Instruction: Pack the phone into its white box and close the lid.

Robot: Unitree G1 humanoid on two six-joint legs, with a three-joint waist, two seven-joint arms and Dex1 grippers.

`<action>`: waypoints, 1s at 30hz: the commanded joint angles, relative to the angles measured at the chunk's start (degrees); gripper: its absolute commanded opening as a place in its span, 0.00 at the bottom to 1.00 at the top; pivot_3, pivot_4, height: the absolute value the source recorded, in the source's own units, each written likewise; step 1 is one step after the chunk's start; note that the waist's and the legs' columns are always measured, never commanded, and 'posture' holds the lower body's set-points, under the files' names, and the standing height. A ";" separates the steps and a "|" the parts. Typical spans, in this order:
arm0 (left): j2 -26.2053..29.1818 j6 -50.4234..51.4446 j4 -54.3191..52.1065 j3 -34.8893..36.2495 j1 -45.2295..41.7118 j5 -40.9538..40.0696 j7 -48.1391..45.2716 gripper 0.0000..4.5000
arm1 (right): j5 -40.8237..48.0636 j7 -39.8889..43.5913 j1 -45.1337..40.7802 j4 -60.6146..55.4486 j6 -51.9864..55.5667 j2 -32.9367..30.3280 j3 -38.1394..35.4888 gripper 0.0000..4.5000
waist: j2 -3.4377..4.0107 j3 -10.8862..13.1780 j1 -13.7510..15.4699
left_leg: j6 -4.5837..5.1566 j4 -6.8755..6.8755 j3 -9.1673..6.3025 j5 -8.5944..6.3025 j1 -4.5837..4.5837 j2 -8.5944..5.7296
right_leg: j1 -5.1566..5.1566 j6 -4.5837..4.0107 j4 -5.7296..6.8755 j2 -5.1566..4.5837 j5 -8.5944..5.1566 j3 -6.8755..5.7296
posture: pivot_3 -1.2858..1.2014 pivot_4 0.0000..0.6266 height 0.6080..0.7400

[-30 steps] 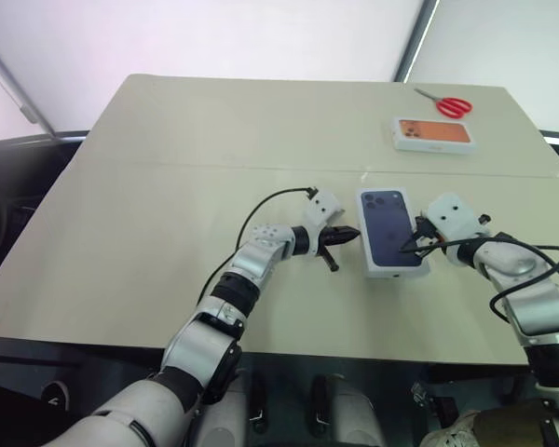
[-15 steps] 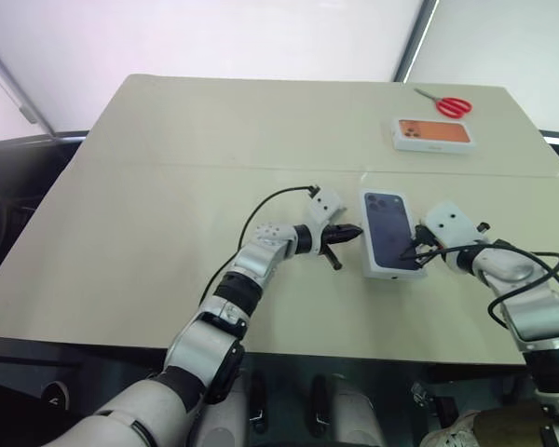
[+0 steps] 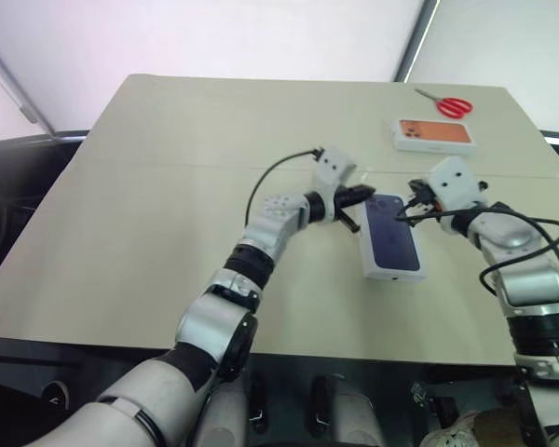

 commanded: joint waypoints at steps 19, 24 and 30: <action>7.42 2.43 -21.59 -8.22 15.09 0.29 -19.06 0.00 | 14.95 21.88 10.24 -14.95 17.02 -5.96 0.00 0.02 | -0.04 -0.12 -0.52 | 0.28 -0.02 -0.10 -0.21 0.28 0.08 | 0.19 -0.10 -0.01 -0.21 0.03 0.01 | 0.52 0.24 0.98; 13.42 6.26 -29.33 -2.27 15.34 -4.46 -18.47 0.42 | 21.73 23.76 7.61 -15.46 19.25 -3.21 -2.55 0.45 | 0.00 -0.09 -0.70 | 0.12 -0.04 -0.09 -0.11 0.17 0.08 | 0.07 -0.11 0.01 -0.22 0.05 0.02 | 0.52 0.24 0.98; 24.46 11.81 -41.42 4.17 18.09 -9.91 -19.03 0.98 | 24.66 22.23 1.46 -12.54 16.84 1.52 -4.11 1.00 | 0.00 -0.08 -1.31 | -0.06 -0.04 -0.08 0.00 0.18 0.06 | 0.08 -0.10 0.04 -0.21 0.05 0.01 | 0.52 0.24 0.98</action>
